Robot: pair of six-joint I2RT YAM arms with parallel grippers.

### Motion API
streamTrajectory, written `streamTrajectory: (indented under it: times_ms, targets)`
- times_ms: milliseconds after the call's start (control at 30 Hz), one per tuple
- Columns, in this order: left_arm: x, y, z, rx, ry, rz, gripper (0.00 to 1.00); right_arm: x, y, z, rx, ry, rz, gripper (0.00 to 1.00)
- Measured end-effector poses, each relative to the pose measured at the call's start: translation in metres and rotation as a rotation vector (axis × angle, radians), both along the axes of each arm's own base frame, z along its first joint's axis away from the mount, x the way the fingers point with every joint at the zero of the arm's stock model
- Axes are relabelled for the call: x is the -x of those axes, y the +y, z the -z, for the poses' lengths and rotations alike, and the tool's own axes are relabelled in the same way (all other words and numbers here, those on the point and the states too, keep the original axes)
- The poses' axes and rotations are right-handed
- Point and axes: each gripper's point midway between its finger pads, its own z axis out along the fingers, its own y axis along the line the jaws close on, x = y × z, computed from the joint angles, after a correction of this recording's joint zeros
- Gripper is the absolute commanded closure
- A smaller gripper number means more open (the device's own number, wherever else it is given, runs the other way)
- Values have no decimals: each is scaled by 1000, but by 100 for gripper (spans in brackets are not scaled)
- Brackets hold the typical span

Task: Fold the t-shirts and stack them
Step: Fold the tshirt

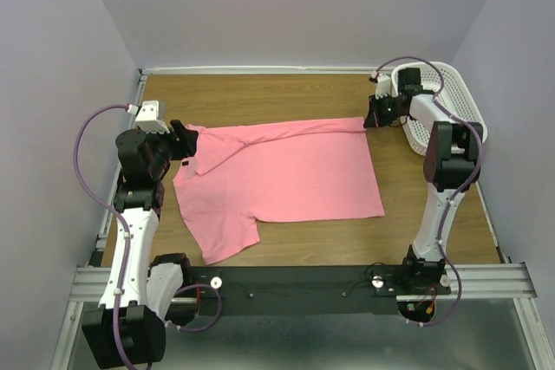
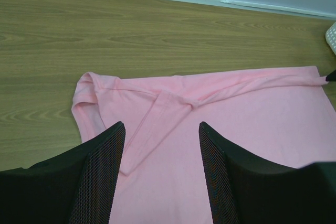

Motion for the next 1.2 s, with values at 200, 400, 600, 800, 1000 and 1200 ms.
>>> streamTrajectory:
  times_ms: [200, 400, 600, 800, 1000, 1200]
  targets:
    - [0, 0, 2, 1, 5, 1, 34, 31, -3, -2, 32, -8, -33, 98]
    - [1, -1, 3, 3, 8, 7, 34, 44, -10, 6, 77, -2, -32, 95]
    - [1, -2, 3, 4, 7, 13, 34, 44, -27, 11, 144, -9, 14, 73]
    - [1, -3, 3, 5, 7, 15, 33, 40, -35, 6, 171, -37, 36, 52]
    - [-1, -3, 8, 22, 17, 11, 27, 50, -23, -20, 113, -89, 4, 47]
    - [-23, -2, 85, 122, 288, -29, 48, 65, 17, -74, -78, -187, -111, 45]
